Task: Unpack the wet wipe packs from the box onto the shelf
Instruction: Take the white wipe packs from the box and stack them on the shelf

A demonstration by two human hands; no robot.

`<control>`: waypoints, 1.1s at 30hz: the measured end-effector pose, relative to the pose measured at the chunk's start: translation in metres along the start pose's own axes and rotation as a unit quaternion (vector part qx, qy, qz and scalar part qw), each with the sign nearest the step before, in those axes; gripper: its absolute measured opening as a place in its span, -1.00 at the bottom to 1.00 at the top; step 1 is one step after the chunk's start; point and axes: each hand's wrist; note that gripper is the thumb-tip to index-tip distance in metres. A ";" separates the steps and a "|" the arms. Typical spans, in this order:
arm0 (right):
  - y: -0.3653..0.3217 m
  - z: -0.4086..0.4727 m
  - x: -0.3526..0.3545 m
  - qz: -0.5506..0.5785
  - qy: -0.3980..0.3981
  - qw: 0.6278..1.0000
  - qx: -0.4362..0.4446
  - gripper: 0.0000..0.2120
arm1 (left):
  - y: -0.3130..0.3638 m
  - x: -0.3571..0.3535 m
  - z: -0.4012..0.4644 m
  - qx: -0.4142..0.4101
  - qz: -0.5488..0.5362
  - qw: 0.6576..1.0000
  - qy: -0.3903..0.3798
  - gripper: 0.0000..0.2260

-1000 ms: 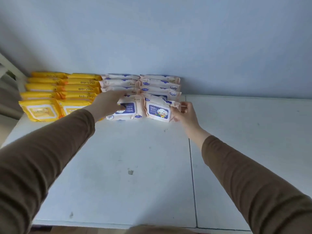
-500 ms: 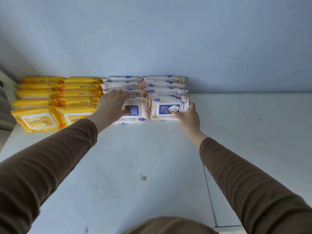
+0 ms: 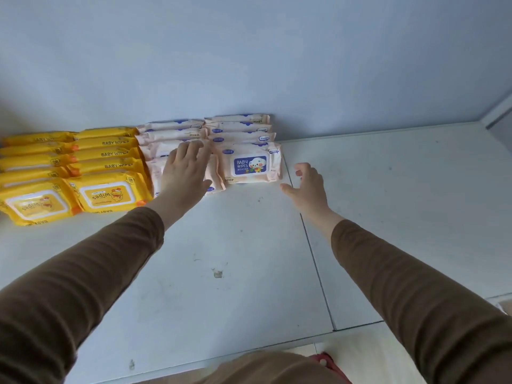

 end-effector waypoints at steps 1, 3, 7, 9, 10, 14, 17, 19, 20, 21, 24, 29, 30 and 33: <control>0.007 -0.011 0.015 -0.010 -0.003 1.000 0.010 -0.49 | 0.017 0.004 0.001 -0.014 -0.019 1.000 0.014 -0.41; 0.024 -0.034 0.049 -0.040 -0.001 0.999 0.026 -0.54 | 0.056 0.013 0.004 -0.043 -0.057 0.997 0.019 -0.49; 0.067 -0.088 0.128 -0.123 0.012 0.992 0.031 -0.60 | 0.158 0.039 0.005 -0.106 -0.133 0.985 -0.017 -0.55; 0.095 -0.120 0.171 -0.145 0.026 0.989 0.026 -0.62 | 0.218 0.055 0.001 -0.143 -0.160 0.976 -0.031 -0.55; 0.110 -0.137 0.192 -0.150 0.035 0.988 0.022 -0.63 | 0.250 0.063 -0.004 -0.163 -0.168 0.971 -0.036 -0.54; 0.177 -0.214 0.272 -0.151 0.063 0.987 -0.003 -0.66 | 0.372 0.095 -0.037 -0.236 -0.192 0.952 -0.038 -0.56; 0.232 -0.272 0.326 -0.149 0.075 0.985 -0.032 -0.70 | 0.458 0.113 -0.073 -0.280 -0.210 0.936 -0.041 -0.57; 0.267 -0.304 0.357 -0.147 0.063 0.985 -0.060 -0.70 | 0.508 0.121 -0.097 -0.298 -0.226 0.926 -0.050 -0.58; 0.285 -0.318 0.372 -0.151 0.053 0.984 -0.075 -0.69 | 0.533 0.123 -0.108 -0.306 -0.232 0.921 -0.059 -0.58; 0.303 -0.331 0.385 -0.154 0.047 0.983 -0.091 -0.70 | 0.556 0.125 -0.119 -0.314 -0.237 0.917 -0.070 -0.59; 0.354 -0.356 0.418 -0.148 0.042 0.979 -0.134 -0.75 | 0.618 0.124 -0.143 -0.334 -0.235 0.907 -0.103 -0.61; 0.433 -0.363 0.457 -0.115 0.008 0.969 -0.217 -0.74 | 0.709 0.105 -0.151 -0.351 -0.213 0.897 -0.161 -0.60; 0.450 -0.362 0.463 -0.103 -0.003 0.966 -0.235 -0.73 | 0.726 0.099 -0.148 -0.354 -0.219 0.892 -0.177 -0.61; 0.498 -0.357 0.482 -0.079 -0.032 0.953 -0.289 -0.69 | 0.780 0.080 -0.138 -0.367 -0.217 0.877 -0.222 -0.61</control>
Point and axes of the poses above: each hand's wrist, its own z-axis towards the middle knuckle, its own x-axis out of the back of the hand, y = z × x, and after that the axes turned 11 degrees about z, right-handed
